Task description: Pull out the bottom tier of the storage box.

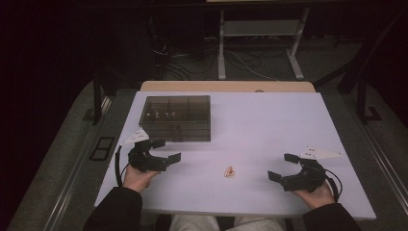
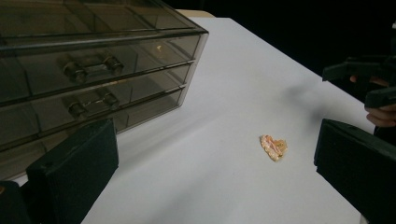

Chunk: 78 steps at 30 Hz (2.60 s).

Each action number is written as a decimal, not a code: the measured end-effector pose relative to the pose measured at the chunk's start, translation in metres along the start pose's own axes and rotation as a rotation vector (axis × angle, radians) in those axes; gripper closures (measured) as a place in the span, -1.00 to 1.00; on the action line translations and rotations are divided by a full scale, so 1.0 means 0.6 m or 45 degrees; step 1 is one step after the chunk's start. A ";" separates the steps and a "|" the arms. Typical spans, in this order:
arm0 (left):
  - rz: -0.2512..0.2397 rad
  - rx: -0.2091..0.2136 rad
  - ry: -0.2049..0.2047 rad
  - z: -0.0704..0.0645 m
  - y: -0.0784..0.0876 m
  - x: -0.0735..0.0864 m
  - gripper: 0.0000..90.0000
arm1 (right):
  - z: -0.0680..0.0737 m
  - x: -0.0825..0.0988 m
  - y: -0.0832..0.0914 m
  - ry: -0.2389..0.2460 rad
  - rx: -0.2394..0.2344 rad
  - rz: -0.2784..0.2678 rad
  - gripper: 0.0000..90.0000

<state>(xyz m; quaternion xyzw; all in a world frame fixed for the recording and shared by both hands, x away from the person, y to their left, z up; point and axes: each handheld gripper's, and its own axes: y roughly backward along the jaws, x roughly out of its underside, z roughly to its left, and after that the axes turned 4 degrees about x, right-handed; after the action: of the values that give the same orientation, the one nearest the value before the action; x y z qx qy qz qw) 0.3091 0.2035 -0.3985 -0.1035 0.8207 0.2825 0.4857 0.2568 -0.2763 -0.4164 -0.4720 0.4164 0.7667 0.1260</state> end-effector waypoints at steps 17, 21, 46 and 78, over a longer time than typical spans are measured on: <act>-0.036 0.036 0.323 0.047 -0.012 0.005 -1.00 | 0.003 0.000 -0.003 0.010 -0.007 0.017 -0.99; -0.060 0.021 0.388 0.055 -0.014 0.006 -1.00 | 0.003 0.000 -0.003 0.010 -0.003 0.019 -0.99; -0.132 -0.163 0.748 0.097 -0.031 0.029 -0.70 | 0.003 0.001 -0.004 0.023 -0.001 0.026 -0.99; -0.163 -0.237 0.980 0.108 -0.058 0.060 0.09 | 0.004 0.001 -0.005 0.035 0.008 0.034 -0.99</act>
<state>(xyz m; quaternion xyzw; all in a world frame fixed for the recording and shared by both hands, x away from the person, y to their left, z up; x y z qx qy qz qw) 0.3546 0.2154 -0.4657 -0.2963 0.9055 0.2654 0.1479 0.2569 -0.2728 -0.4180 -0.4764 0.4268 0.7605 0.1117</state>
